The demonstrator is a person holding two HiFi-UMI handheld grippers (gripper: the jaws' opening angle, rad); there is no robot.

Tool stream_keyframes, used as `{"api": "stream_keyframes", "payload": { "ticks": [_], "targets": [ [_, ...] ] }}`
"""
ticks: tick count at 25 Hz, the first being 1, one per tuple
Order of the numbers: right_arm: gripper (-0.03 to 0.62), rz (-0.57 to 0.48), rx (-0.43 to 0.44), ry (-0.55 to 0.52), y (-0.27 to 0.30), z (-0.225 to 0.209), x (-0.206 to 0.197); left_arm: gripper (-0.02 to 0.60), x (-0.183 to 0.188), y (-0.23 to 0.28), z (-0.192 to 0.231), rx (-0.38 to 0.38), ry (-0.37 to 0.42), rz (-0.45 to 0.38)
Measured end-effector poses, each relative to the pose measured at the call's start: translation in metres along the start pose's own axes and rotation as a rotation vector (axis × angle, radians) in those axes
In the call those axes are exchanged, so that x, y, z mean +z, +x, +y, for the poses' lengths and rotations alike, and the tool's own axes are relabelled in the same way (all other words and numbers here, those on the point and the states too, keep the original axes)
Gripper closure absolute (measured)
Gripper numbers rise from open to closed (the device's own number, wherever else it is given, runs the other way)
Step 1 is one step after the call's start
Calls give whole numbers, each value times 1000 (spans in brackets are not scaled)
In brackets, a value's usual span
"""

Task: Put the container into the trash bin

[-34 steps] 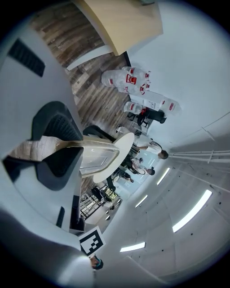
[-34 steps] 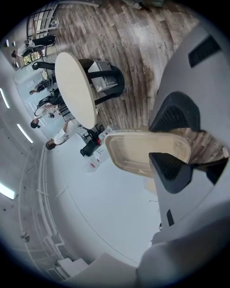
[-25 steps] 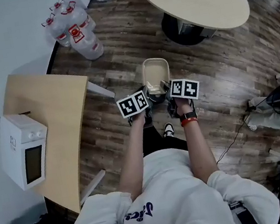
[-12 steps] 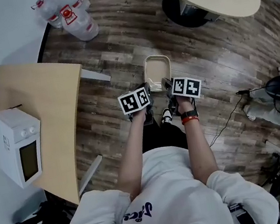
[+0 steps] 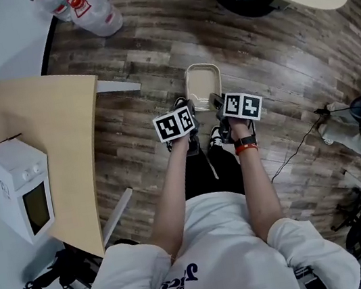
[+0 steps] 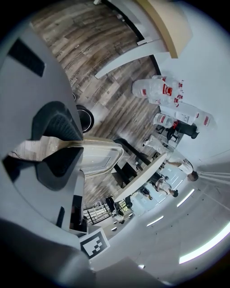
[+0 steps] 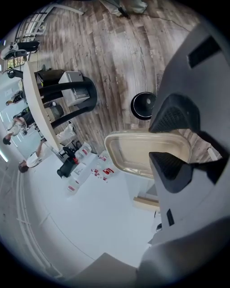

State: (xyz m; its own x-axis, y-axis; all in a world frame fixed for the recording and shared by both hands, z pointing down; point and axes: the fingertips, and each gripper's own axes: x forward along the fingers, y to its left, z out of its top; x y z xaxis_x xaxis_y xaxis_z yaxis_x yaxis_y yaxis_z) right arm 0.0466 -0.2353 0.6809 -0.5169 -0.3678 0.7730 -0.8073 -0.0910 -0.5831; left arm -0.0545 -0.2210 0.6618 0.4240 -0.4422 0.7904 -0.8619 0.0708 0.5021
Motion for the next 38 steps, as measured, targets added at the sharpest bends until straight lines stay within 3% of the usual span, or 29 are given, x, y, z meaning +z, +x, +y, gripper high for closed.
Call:
{"api": "stream_keyframes", "payload": {
  "ticks": [17, 28, 38],
  "targets": [
    [442, 45, -49, 77, 82, -63, -18, 522, -22, 89, 50, 4, -14, 99],
    [444, 63, -69, 58, 142, -106, -15, 522, -31, 159, 81, -5, 15, 162],
    [444, 79, -69, 129, 192, -159, -28, 522, -51, 224, 104, -8, 45, 216]
  ]
}}
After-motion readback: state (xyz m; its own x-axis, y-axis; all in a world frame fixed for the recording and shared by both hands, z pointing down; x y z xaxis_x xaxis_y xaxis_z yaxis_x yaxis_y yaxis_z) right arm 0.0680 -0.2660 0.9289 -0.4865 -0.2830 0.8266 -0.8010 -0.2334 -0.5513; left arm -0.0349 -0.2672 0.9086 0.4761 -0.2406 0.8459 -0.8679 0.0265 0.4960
